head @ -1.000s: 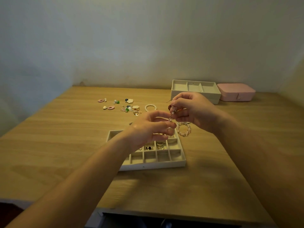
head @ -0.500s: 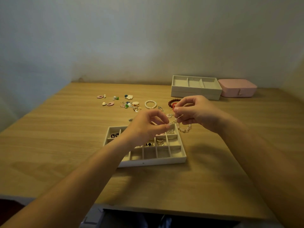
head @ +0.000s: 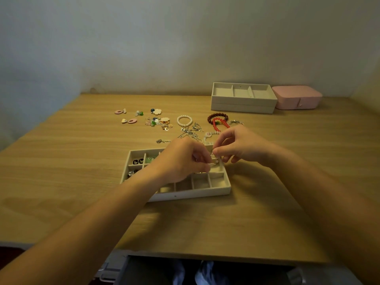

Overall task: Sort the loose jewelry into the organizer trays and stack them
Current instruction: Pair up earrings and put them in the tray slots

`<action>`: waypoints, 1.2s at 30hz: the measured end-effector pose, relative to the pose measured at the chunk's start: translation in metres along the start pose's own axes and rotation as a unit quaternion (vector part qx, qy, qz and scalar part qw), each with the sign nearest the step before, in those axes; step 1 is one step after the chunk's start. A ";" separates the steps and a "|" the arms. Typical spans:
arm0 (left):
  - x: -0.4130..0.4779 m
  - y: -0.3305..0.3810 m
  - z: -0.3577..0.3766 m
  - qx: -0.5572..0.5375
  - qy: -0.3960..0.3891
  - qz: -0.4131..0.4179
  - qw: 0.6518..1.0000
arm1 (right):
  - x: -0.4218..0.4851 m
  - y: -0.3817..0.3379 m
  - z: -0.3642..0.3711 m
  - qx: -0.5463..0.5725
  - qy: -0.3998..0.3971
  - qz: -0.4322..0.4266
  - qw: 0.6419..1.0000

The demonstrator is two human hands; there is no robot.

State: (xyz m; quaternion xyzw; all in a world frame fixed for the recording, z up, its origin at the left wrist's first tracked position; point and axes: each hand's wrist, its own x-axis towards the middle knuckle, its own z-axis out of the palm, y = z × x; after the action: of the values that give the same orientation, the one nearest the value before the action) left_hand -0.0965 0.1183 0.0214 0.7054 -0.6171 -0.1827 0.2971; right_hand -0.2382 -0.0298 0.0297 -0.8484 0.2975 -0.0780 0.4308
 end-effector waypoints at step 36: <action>0.006 -0.009 -0.003 0.010 0.033 -0.056 0.998 | -0.003 -0.011 0.012 -0.124 -0.024 -0.092 0.988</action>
State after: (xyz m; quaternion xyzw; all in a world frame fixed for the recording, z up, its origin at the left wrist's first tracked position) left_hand -0.0863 0.1138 0.0183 0.7472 -0.5686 -0.1696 0.2993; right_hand -0.2314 -0.0152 0.0312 -0.9206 0.2149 -0.0591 0.3206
